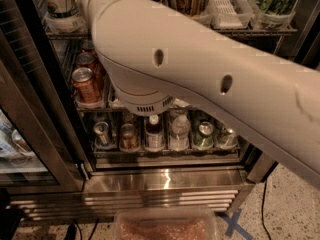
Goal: Pick water bottle from top shelf of fridge
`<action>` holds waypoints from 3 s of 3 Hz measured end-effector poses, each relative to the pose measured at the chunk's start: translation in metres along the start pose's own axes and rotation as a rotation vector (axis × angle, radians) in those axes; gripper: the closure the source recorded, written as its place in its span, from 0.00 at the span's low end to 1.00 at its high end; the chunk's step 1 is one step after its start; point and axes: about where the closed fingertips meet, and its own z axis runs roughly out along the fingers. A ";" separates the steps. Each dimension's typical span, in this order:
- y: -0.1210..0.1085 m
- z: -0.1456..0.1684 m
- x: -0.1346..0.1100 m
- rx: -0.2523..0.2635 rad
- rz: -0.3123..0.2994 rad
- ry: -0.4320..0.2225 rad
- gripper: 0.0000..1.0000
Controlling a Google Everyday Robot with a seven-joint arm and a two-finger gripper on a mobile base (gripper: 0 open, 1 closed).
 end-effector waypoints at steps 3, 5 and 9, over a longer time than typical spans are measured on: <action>0.001 -0.047 0.027 -0.051 0.087 0.092 1.00; -0.082 -0.082 0.076 -0.105 0.274 0.217 1.00; -0.059 -0.116 0.084 -0.330 0.308 0.298 1.00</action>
Offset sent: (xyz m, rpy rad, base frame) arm -0.0295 0.0078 -0.0144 0.0065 0.0495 0.0340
